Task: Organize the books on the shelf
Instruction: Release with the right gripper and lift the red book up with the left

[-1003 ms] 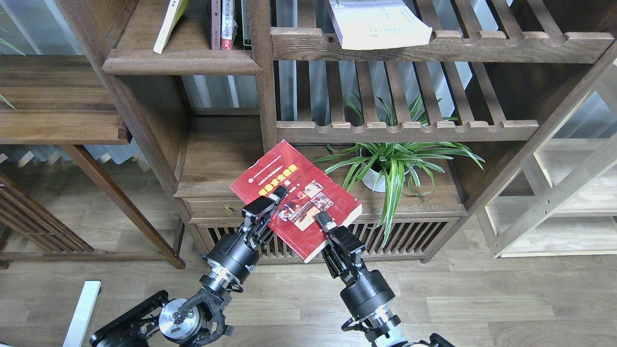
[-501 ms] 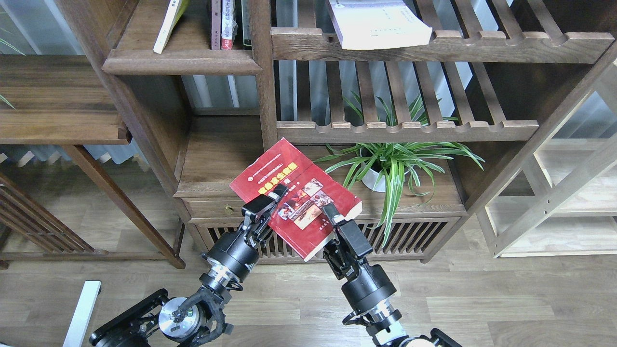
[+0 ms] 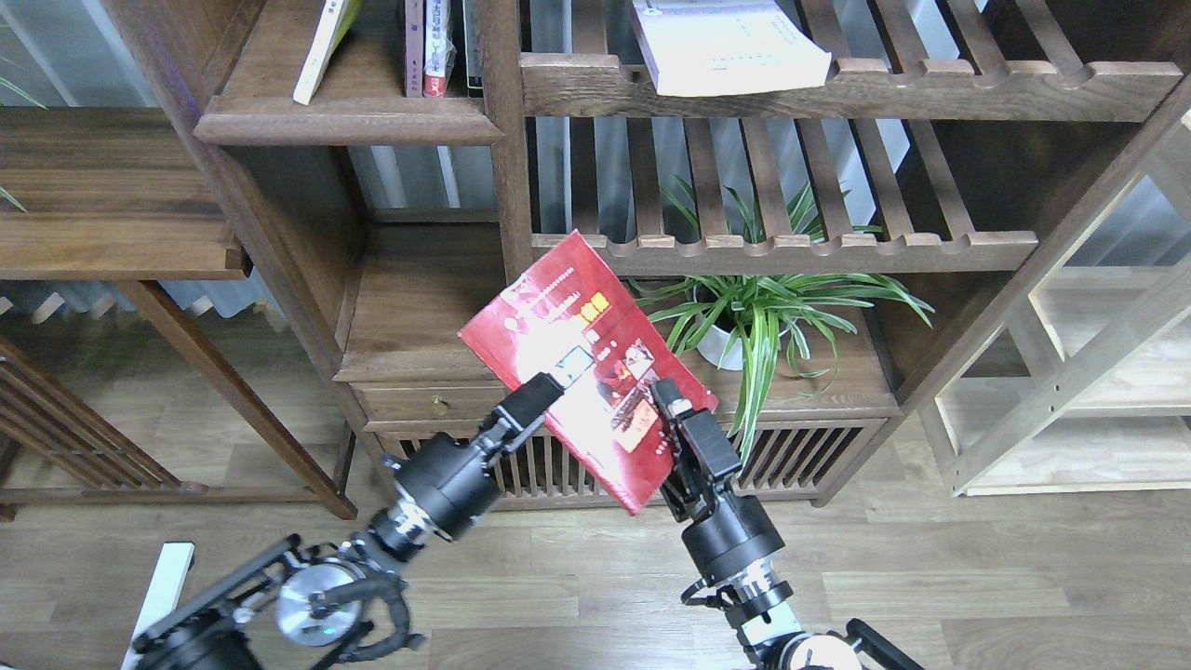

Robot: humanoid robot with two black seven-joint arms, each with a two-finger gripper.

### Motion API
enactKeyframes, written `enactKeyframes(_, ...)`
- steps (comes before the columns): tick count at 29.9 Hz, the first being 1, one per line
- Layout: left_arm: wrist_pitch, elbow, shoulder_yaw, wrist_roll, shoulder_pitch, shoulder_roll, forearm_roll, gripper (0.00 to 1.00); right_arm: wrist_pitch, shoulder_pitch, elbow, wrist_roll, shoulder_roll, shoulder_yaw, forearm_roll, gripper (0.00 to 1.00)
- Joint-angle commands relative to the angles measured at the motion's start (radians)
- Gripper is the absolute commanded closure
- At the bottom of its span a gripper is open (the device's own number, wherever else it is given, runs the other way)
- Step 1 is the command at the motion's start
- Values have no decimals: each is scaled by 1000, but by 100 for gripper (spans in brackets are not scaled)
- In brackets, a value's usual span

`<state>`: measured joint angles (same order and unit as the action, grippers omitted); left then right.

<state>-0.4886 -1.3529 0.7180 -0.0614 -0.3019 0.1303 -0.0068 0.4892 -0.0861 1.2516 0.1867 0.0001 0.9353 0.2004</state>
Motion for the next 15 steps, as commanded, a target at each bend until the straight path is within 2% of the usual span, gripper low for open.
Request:
enactKeyframes(1,0,-72,21,-2,0,100,54,100,0,17,-14,0,0,4,2,17)
enactKeyframes(7,0,-144,106,12,1,210,70,100,0,62,-23,2,0,23,7,17)
enactKeyframes(15,0,-221,184,87,6,390,79,100,0,81,-47,2,0,53,7,17)
